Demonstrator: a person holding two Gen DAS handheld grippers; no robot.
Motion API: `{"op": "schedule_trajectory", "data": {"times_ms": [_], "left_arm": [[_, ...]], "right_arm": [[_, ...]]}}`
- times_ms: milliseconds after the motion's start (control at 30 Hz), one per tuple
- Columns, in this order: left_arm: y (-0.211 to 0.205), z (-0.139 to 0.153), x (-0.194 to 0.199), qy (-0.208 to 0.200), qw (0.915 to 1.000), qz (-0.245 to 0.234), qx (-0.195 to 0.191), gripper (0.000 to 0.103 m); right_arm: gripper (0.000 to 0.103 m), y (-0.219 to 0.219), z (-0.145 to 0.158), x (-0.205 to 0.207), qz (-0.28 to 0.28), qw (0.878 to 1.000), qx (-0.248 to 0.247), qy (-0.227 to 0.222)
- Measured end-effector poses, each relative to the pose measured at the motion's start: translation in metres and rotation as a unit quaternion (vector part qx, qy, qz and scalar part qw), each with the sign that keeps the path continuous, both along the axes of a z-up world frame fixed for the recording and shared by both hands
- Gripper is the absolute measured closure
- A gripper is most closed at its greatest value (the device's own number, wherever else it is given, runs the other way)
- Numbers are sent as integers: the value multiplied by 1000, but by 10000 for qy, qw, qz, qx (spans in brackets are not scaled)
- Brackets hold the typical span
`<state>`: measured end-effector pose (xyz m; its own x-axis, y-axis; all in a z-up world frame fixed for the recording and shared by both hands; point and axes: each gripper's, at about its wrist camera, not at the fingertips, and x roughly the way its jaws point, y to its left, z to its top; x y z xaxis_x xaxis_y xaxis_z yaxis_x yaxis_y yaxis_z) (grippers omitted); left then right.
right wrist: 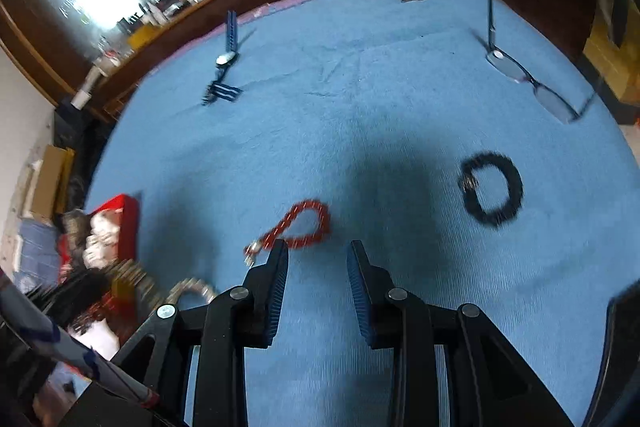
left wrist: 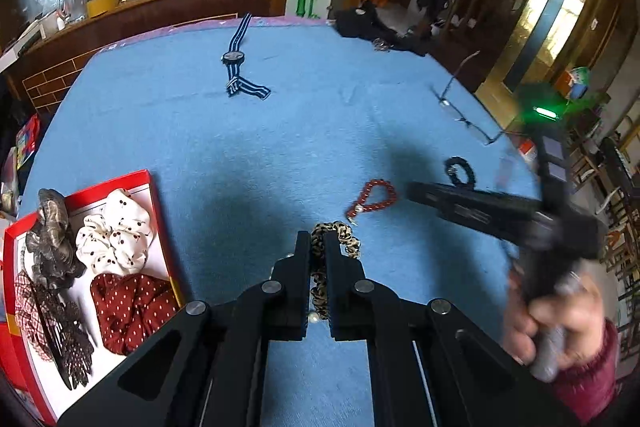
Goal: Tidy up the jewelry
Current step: 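Grasp the leopard-print bracelet with the left tool while the right tool grasps the red bead bracelet, then carry both bracelets into the red box and open both tools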
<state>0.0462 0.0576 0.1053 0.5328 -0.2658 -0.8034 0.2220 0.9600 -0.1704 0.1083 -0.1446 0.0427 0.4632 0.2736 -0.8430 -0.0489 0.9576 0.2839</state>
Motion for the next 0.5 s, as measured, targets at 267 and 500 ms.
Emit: {"op": "schedule_trajectory", "data": {"times_ms": [267,500], "left_arm": [[12,1,-19,17,9998,72,-163,97],[17,1,-19,13,9997,143,-200,97]], "right_arm": [[83,19,-21,31,103,9980,-562,271],[95,27,-25,32,252,9943,-1011,206]]}}
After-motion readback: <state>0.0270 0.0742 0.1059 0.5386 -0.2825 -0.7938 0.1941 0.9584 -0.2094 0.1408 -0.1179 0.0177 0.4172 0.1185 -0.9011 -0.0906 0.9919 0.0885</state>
